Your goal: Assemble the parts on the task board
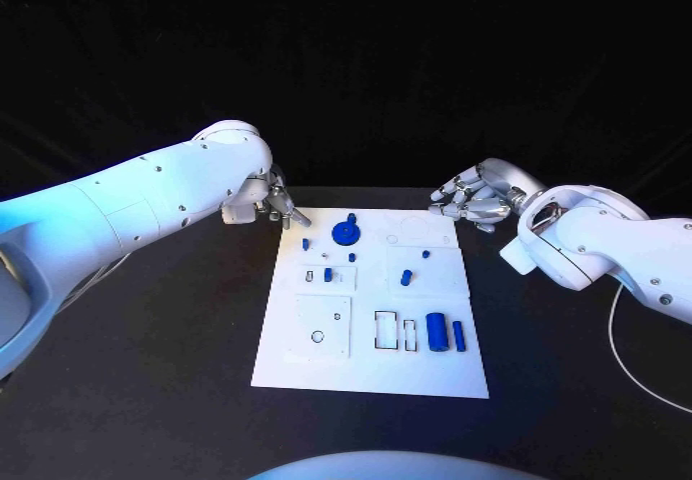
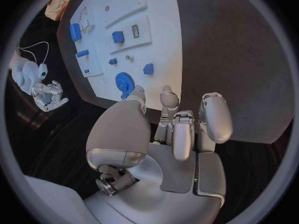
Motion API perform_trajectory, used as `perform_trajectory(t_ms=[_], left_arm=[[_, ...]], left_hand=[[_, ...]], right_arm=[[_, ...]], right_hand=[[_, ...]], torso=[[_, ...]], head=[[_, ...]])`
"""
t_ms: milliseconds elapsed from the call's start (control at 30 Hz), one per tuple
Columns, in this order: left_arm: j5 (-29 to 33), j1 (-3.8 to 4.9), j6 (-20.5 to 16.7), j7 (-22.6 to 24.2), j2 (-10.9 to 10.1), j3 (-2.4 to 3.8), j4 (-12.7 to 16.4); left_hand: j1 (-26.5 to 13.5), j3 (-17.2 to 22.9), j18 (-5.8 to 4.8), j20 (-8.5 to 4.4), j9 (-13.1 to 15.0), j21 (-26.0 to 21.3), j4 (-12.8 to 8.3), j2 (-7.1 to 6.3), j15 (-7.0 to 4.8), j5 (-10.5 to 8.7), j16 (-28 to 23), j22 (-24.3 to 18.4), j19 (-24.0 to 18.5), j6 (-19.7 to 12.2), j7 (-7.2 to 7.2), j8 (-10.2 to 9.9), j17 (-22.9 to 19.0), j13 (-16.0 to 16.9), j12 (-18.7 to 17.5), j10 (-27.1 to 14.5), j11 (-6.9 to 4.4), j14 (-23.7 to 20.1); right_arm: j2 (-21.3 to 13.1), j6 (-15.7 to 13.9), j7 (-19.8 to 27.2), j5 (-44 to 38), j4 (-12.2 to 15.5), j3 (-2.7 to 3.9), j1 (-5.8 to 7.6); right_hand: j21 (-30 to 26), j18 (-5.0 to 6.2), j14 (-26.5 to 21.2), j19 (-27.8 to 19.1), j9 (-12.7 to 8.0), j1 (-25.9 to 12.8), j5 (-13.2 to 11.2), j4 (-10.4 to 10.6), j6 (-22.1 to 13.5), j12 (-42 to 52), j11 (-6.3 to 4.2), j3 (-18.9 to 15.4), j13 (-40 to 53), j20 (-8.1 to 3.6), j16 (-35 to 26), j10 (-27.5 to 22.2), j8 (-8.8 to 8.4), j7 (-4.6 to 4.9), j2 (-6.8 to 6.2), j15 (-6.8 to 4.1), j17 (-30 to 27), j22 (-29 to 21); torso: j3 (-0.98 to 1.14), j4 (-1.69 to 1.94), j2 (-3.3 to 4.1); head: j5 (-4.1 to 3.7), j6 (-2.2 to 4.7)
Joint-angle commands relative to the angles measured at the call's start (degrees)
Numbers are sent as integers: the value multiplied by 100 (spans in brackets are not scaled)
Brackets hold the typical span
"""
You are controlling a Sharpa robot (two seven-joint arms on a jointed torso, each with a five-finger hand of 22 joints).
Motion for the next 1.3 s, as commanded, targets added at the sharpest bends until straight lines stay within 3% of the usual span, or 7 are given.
perform_trajectory(t_ms=[33, 800, 1300], left_arm=[[36, -2, 164, 143, 46, -9, -20], [132, -120, 328, 240, 205, -45, -122], [131, -139, 420, 205, 221, -46, -139]], left_hand=[[-1, -72, -21, -1, -20, 68, 0, 70, -24, -12, 14, 127, 51, 68, -15, 44, 1510, 40, 49, 57, -13, 591], [53, -167, -52, -42, -93, 199, -24, 216, -69, -4, 14, 248, 123, 231, -75, 80, 1510, 168, 175, 210, -66, 591], [143, -174, -56, -54, -98, 213, -43, 246, -81, -3, 14, 267, 131, 274, -92, 106, 1510, 169, 178, 224, -81, 591]], right_arm=[[14, 60, 61, -5, -2, 1, -1], [42, 3, 145, -2, 0, 1, -2], [67, 8, 154, -2, -17, 1, -2]], right_hand=[[-37, 106, 71, -38, 3, 44, -11, 37, -29, 3, 2, 11, -7, -16, -37, -27, -31, 23, 22, 7, -8, -6], [-31, 103, 77, -27, 5, 52, -4, 44, -23, 11, 0, 19, -10, -15, -24, -24, -26, 22, 35, 6, 9, 10], [-33, 104, 80, -25, 6, 65, 4, 46, -20, 17, -2, 27, -12, -16, -21, -22, -22, 21, 43, 4, 14, 8]], torso=[[-2, 4, 2], [2, 3, -6], [3, 7, -7]], head=[[1, -6], [-8, -44], [1, -66]])
